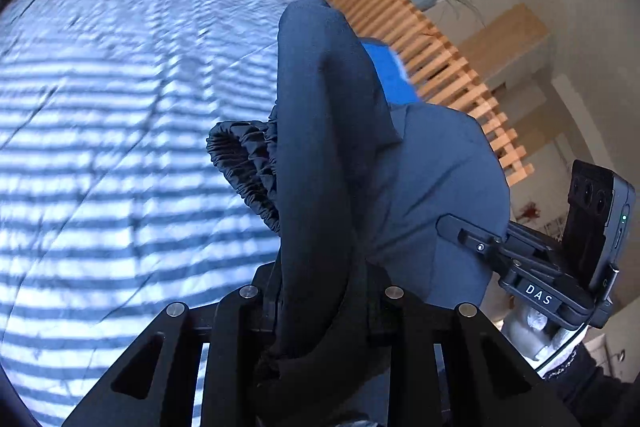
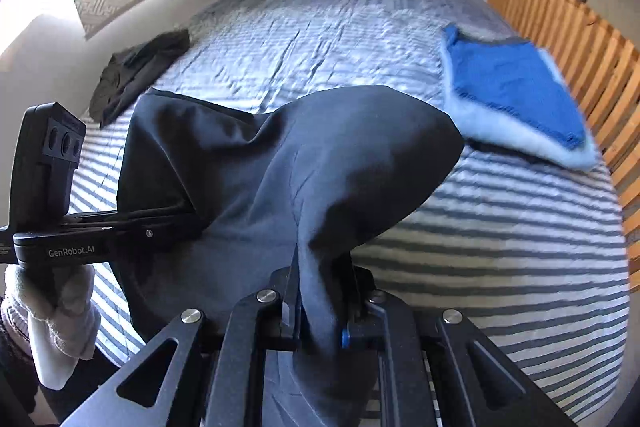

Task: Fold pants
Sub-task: 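Lift the trousers with both grippers and carry them toward the blue shirt stack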

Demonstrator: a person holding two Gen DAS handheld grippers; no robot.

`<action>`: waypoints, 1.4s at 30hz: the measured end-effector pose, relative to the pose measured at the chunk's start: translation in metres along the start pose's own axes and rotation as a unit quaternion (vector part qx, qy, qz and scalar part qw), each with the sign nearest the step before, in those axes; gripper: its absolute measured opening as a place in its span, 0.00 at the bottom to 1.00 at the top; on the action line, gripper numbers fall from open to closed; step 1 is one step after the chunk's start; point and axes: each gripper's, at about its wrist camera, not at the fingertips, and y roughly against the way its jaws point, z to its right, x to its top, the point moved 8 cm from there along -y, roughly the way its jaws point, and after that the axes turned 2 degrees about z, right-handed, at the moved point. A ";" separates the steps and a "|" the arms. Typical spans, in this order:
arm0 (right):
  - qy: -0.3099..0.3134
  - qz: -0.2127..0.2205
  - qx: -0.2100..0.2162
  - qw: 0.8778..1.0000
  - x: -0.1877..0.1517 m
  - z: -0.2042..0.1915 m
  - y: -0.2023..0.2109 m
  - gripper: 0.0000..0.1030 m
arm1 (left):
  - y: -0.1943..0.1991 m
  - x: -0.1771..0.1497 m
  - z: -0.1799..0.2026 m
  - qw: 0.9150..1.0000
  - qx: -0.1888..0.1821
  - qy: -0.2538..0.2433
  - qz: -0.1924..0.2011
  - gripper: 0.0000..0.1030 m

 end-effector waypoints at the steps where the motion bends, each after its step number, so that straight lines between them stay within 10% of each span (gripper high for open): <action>1: 0.002 0.011 -0.009 1.000 0.007 0.009 0.009 0.11 | -0.005 0.011 0.017 1.000 -0.005 -0.013 0.006 0.26; 20: 0.018 0.112 -0.114 0.987 0.182 0.212 0.037 0.11 | -0.162 0.232 0.183 0.994 -0.048 -0.078 0.064 0.26; 33: 0.033 0.050 -0.126 0.990 0.230 0.304 -0.110 0.11 | -0.325 0.307 0.106 0.999 -0.014 -0.027 0.028 0.28; 36: -0.005 0.011 -0.130 0.991 0.224 0.335 -0.144 0.24 | -0.358 0.321 0.074 1.000 0.014 0.006 0.001 0.39; 42: -0.116 0.050 -0.128 0.984 0.221 0.395 -0.116 0.36 | -0.330 0.355 0.059 0.997 0.039 0.009 0.063 0.60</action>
